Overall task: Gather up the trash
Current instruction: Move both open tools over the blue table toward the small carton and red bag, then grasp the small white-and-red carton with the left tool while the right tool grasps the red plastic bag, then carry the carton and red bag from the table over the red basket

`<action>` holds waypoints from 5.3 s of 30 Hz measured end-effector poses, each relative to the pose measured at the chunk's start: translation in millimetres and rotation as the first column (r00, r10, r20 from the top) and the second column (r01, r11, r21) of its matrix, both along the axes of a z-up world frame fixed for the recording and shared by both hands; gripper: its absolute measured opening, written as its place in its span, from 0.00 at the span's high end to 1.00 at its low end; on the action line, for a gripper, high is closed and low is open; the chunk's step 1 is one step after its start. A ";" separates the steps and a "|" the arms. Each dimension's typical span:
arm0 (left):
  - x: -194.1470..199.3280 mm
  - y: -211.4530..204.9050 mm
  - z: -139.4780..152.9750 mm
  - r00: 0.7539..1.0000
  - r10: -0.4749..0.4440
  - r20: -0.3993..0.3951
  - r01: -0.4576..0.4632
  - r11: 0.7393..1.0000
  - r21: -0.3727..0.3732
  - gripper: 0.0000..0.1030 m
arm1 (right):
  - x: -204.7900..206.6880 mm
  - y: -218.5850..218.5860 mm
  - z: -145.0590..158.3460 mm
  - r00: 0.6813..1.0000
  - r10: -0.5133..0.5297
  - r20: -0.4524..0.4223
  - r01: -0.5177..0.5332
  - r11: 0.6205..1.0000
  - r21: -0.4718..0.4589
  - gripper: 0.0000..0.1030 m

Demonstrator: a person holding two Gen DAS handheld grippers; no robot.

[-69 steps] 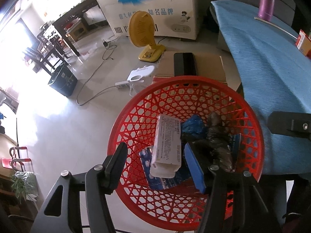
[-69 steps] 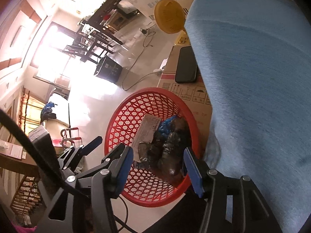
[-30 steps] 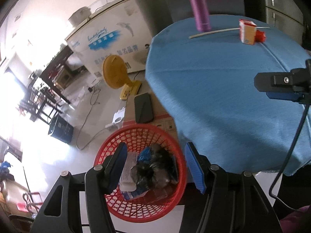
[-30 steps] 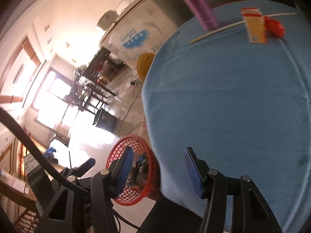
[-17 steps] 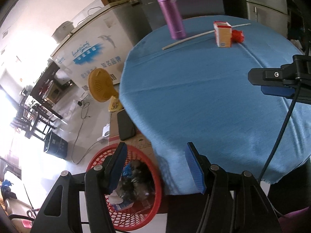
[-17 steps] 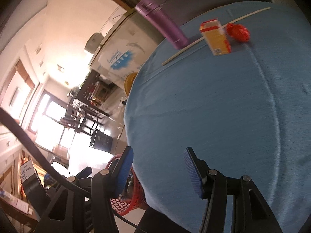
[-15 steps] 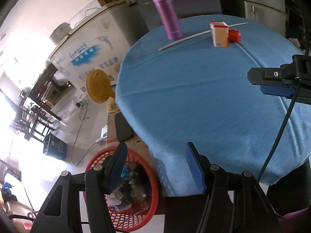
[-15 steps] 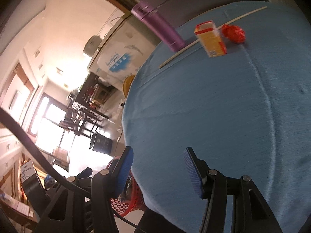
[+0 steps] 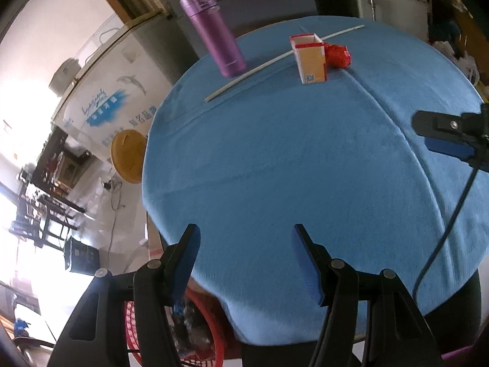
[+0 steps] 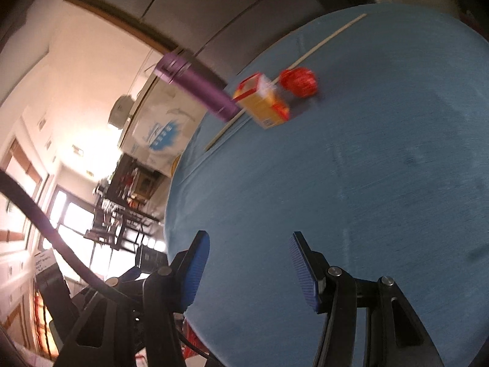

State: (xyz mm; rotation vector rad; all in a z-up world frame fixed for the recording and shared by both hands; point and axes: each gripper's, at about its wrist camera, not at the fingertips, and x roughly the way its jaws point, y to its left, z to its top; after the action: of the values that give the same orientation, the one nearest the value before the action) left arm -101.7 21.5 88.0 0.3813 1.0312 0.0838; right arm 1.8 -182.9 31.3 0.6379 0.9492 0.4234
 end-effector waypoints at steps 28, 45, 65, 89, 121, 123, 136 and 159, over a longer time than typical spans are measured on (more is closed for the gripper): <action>51.2 -84.9 30.1 0.979 -0.196 0.052 0.192 0.979 0.073 0.39 | 5.3 -94.8 -1.8 0.980 -0.196 -0.008 0.197 0.979 0.047 0.43; 135.0 -69.0 37.5 0.988 -0.145 0.055 0.146 0.989 -0.018 0.39 | 48.7 -97.9 10.0 0.981 -0.193 0.009 0.192 0.981 0.024 0.43; 255.3 -90.8 -11.1 0.996 -0.084 -0.019 0.076 0.962 -0.261 0.39 | 128.5 -89.0 -1.7 0.985 -0.170 0.013 0.170 0.985 0.004 0.43; 257.8 -81.6 -9.4 0.955 -0.293 0.044 0.288 0.888 -0.359 0.25 | 228.3 -16.7 -33.8 0.999 -0.003 -0.046 -0.001 0.996 -0.092 0.62; 210.3 -60.5 1.3 0.976 -0.159 0.148 0.199 0.925 -0.322 0.52 | 103.1 -68.3 -14.2 0.995 -0.102 0.007 0.102 0.994 0.047 0.62; 191.6 -54.0 11.1 0.976 -0.144 0.164 0.190 0.929 -0.319 0.52 | 95.4 -64.9 -8.7 0.995 -0.095 0.017 0.094 0.995 0.041 0.62; 71.9 6.2 48.9 0.975 0.031 0.222 0.017 0.977 -0.213 0.52 | 28.5 -37.4 42.9 0.993 -0.041 0.114 0.044 0.999 -0.020 0.62; -71.6 118.0 64.4 0.901 0.283 0.329 -0.243 0.957 -0.160 0.51 | -50.4 79.8 83.0 0.959 0.215 0.183 -0.192 0.972 -0.138 0.62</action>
State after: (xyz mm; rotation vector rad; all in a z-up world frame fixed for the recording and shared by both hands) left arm -173.3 139.6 152.5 0.1110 0.7246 0.3241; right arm -48.6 -103.2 114.2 0.3826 0.8463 0.5982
